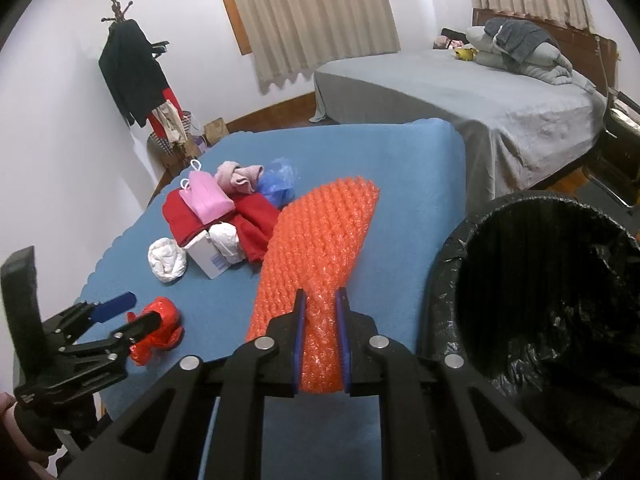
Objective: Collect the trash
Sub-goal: 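Carry the orange mesh bag and red plastic bag over the black trash bin with both tools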
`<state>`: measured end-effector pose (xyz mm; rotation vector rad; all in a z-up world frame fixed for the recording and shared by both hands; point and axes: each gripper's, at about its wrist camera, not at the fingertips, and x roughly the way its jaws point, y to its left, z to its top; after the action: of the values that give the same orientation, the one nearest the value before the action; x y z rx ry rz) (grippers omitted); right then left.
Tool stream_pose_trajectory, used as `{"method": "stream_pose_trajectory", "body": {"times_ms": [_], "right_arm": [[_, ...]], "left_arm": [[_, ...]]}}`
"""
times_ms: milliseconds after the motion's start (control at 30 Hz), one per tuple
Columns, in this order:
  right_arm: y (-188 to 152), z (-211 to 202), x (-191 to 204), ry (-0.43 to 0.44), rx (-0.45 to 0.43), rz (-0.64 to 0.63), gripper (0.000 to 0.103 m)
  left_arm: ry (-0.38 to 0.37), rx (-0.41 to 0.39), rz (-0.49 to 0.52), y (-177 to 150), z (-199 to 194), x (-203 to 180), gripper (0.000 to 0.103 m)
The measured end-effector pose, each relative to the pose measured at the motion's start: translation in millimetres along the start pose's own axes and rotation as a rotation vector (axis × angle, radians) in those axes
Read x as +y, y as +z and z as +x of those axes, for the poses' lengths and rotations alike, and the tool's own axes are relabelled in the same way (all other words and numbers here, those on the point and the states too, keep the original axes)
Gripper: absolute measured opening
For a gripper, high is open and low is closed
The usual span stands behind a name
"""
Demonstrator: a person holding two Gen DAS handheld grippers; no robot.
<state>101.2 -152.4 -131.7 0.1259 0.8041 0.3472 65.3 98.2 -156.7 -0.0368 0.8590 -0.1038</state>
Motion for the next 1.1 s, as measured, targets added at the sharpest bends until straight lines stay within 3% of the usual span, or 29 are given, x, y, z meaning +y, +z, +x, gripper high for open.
{"method": "stream_pose_trajectory", "body": {"times_ms": [100,200,333,733,900,1100], "right_arm": [[1.5,-0.1,1.0,-0.002,0.001,-0.004,0.014],[2.3,-0.5,0.8,-0.004,-0.003,-0.002,0.014],[4.5,-5.8,-0.2,-0.007,-0.023,0.001,0.014],[18.1,-39.7,-25.4,-0.061,-0.114,0.053,0.014],[13.9,-63.9,-61.4,-0.156,-0.147,0.105,0.014],[-2.5,-80.5,-109.5,-0.262,-0.145,0.187,0.014]], "left_arm": [[0.010,0.032,-0.014,-0.1,7.3,3.7,0.033],[0.004,0.004,-0.034,3.2,2.8,7.4,0.026],[0.007,-0.080,-0.022,13.1,-13.6,0.8,0.024],[-0.040,-0.189,-0.005,48.9,-29.8,-30.6,0.023],[-0.098,-0.211,0.039,60.3,-29.3,-59.3,0.023],[-0.222,-0.227,0.111,81.8,-21.4,-121.0,0.023]]}}
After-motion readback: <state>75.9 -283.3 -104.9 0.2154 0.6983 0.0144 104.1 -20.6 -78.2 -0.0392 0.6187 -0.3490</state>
